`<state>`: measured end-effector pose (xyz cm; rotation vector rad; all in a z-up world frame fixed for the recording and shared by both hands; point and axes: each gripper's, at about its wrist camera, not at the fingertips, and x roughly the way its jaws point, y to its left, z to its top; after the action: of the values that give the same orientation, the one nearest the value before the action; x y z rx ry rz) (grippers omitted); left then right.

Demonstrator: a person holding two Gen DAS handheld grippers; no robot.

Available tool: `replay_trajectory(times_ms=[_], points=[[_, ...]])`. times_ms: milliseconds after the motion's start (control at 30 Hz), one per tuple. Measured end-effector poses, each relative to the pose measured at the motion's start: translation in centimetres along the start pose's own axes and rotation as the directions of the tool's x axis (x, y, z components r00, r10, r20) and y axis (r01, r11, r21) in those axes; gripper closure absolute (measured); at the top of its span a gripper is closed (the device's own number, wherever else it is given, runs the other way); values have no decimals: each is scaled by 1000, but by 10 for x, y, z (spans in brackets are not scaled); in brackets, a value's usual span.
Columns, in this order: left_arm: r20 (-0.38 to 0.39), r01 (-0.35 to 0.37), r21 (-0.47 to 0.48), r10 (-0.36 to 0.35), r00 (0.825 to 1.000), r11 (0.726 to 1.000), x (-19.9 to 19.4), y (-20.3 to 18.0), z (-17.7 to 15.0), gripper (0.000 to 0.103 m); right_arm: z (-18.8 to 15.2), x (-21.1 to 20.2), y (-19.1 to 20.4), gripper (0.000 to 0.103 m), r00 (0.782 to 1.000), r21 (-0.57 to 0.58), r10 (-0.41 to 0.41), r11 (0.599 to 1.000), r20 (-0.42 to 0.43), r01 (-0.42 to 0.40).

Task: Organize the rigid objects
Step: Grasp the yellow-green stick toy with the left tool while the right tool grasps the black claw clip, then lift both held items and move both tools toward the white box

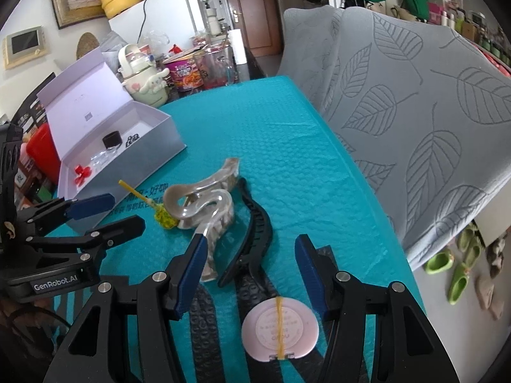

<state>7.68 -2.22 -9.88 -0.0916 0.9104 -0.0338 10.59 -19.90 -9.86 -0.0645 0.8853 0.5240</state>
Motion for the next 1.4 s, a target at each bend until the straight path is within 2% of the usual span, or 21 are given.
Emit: replay_trajectory(times_ms=[233,300,333,400,567,733,800,900,1100,1400], points=[[-31,24,6,-24,999,1000,23,1,5,40,3,17,-7,46,999,21,5,1000,-38,-4],[-40,31,5,-30,999,1000,29,1,5,50,4,21,-7,46,999,22,6,1000,-50,-5],[-49,37,6,-36,998,999,32,1,5,52,4,22,-6,46,999,20,5,1000,-54,-4],[-55,54,8,-53,997,999,36,1,6,61,3,26,-5,46,998,14,1,1000,-62,-1],[-42,77,31,-76,996,997,40,0,7,76,3,36,-5,46,996,23,3,1000,-85,-1],[-35,92,36,-91,995,995,40,0,7,77,5,41,-8,48,996,46,14,999,-86,-11],[-34,89,36,-88,996,995,40,0,7,77,5,43,-7,74,996,39,13,999,-85,-9],[-26,86,26,-85,996,996,36,0,5,77,5,42,-11,81,997,62,5,998,-78,-1],[16,56,11,-57,998,998,20,2,4,77,3,26,-16,81,998,94,-53,994,-18,55],[62,35,-13,-34,997,999,-10,5,-4,77,2,-2,-8,81,998,85,-45,996,41,41]])
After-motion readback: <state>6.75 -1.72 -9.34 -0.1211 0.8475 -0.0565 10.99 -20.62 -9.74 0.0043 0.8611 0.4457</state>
